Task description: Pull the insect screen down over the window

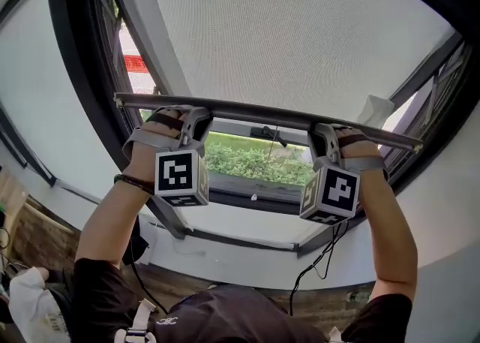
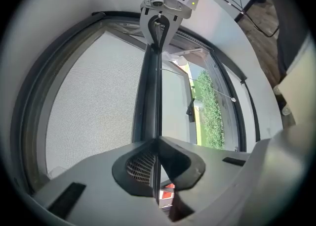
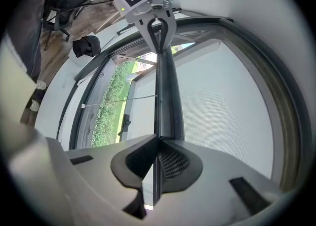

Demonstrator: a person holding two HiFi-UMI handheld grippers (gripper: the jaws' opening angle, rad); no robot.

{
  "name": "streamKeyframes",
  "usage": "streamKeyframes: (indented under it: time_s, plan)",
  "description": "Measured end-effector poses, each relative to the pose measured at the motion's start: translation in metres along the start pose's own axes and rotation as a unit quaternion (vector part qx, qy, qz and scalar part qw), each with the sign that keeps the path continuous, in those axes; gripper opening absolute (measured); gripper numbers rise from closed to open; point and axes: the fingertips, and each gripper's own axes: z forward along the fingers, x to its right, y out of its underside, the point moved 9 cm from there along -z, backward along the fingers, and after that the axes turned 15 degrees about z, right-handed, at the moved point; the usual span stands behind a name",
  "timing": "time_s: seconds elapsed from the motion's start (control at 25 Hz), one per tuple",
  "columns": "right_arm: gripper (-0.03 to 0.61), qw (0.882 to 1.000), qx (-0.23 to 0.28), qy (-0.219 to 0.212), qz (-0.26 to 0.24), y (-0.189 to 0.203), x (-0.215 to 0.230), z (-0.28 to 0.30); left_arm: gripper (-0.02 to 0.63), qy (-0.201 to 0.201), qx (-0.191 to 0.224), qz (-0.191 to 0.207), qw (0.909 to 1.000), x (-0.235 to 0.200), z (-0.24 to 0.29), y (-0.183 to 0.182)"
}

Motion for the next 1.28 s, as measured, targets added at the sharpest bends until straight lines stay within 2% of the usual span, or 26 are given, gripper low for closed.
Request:
streamKeyframes:
  time_s: [0.32, 0.44, 0.64, 0.8, 1.08, 1.28]
  plan:
    - [0.023, 1.000, -0.012, -0.001, 0.016, -0.003, -0.003, 0.000, 0.023, -0.005, -0.005, -0.001, 1.0000, 0.003, 0.000, 0.001]
    - [0.023, 1.000, -0.015, -0.008, 0.012, -0.001, -0.010, 0.005, 0.023, 0.007, -0.001, -0.002, 1.0000, 0.011, 0.003, 0.001]
    - [0.023, 0.998, -0.029, -0.050, 0.024, 0.008, -0.037, 0.012, 0.023, 0.044, 0.005, 0.003, 0.9990, 0.039, 0.010, -0.004]
    - [0.023, 0.998, -0.035, -0.053, 0.019, 0.017, -0.057, 0.019, 0.023, 0.056, 0.006, -0.002, 0.9984, 0.060, 0.015, -0.008]
    - [0.023, 0.997, -0.043, -0.054, 0.019, 0.018, -0.069, 0.023, 0.023, 0.061, 0.006, -0.008, 0.9981, 0.073, 0.019, -0.010]
    - [0.022, 0.995, -0.055, -0.080, 0.019, 0.021, -0.091, 0.030, 0.023, 0.088, 0.007, -0.002, 0.9961, 0.095, 0.026, -0.009]
